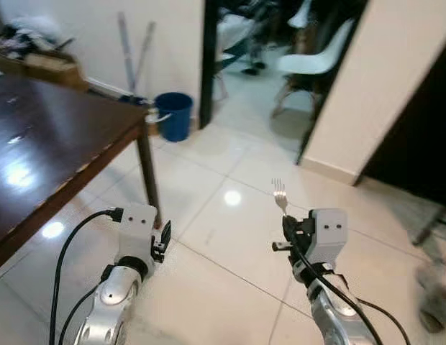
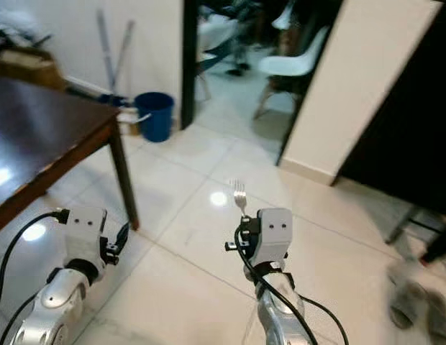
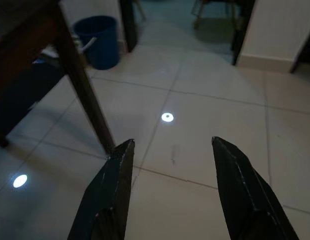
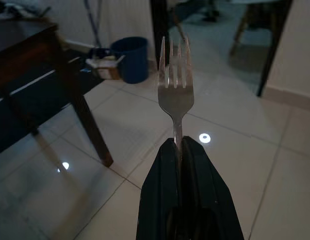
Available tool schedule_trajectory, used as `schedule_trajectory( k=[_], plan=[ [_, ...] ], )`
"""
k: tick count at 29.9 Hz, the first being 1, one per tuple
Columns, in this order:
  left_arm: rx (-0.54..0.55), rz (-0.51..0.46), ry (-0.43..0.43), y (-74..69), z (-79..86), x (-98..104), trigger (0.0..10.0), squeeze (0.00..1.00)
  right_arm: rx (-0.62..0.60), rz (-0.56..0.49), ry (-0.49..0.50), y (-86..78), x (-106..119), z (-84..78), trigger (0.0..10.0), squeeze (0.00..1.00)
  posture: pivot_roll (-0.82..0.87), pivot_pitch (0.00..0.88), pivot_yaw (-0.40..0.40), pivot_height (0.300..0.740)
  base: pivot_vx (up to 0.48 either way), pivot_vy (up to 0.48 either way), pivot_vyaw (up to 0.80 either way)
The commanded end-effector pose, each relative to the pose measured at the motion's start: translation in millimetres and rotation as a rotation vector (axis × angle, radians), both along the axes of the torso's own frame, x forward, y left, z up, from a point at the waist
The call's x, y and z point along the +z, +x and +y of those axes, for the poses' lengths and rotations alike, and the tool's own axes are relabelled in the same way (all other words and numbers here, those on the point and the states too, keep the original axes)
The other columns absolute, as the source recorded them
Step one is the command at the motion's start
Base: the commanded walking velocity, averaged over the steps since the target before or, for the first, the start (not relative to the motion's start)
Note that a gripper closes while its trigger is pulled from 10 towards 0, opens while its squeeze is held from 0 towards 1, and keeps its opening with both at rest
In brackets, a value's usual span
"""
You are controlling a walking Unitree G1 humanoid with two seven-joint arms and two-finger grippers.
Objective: Setting the table
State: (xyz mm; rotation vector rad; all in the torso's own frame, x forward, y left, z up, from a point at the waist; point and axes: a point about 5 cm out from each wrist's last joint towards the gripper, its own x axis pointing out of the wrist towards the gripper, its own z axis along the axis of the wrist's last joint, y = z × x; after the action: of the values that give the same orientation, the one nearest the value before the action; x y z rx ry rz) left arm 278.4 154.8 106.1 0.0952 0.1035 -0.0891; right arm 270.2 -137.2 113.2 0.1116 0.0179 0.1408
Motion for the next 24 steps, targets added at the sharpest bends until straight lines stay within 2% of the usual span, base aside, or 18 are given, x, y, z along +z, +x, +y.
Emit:
schedule_trajectory(
  k=[1, 24],
  plan=[
    [0.002, 0.013, -0.007, -1.7, 0.1, -3.1, 10.0, 0.00, -0.004, 0.005, 0.004, -0.4, -0.6, -1.6, 10.0, 0.00, -0.03, 0.000, 0.054, 0.740, 0.000, 0.000, -0.78],
    [-0.004, -0.007, -0.035, 0.0, -2.4, 2.5, 10.0, 0.00, 0.001, 0.005, 0.005, 1.7, 0.1, -0.4, 10.0, 0.00, -0.03, 0.000, 0.051, 0.740, 0.000, 0.000, -0.78]
  ],
)
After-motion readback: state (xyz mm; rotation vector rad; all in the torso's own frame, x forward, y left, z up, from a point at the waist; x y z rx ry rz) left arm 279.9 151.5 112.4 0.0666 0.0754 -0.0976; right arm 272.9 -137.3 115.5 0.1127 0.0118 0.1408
